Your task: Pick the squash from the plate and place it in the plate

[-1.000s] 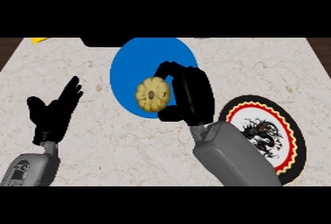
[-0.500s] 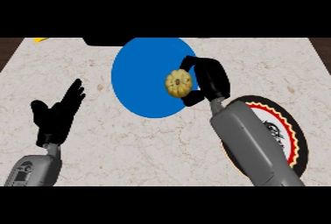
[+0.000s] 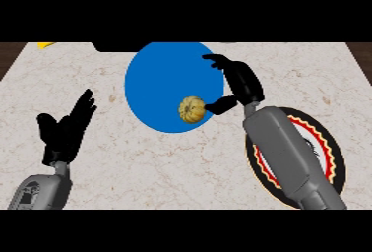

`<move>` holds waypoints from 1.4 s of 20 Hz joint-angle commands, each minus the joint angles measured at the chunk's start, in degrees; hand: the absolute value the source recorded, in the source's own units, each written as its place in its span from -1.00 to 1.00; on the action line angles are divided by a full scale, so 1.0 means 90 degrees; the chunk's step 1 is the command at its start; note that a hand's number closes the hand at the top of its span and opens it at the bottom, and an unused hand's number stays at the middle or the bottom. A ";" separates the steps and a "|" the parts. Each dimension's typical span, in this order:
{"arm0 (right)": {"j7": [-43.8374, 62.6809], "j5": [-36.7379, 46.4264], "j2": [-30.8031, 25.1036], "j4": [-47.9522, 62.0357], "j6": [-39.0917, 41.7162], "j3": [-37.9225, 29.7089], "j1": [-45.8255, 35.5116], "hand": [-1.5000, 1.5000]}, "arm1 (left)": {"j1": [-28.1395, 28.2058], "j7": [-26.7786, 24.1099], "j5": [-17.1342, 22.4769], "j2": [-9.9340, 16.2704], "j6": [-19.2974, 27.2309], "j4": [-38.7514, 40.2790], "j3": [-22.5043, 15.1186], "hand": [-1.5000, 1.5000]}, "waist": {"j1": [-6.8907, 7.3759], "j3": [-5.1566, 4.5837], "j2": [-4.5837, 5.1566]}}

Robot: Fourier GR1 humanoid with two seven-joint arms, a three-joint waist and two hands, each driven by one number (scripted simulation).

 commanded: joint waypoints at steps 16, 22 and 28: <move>0.0973 -0.3493 0.0246 -0.2325 0.2308 -0.1484 0.0679 -1.00 | 0.0257 0.0191 0.0001 -0.0060 -0.0069 -0.0377 0.0091 0.00 | -0.0075 -0.0002 -0.0041; -0.0561 -0.3368 -0.0059 -0.1580 0.2537 -0.1636 0.0982 -1.00 | 0.0400 0.0222 -0.0095 -0.0017 -0.0240 -0.0567 0.0258 0.00 | -0.0041 -0.0003 -0.0023; -0.1044 -0.3434 -0.0424 -0.1184 0.2722 -0.1941 0.1030 -1.00 | 0.0283 -0.0064 -0.0301 -0.0223 -0.0209 -0.0233 0.0227 0.00 | -0.0048 -0.0003 -0.0022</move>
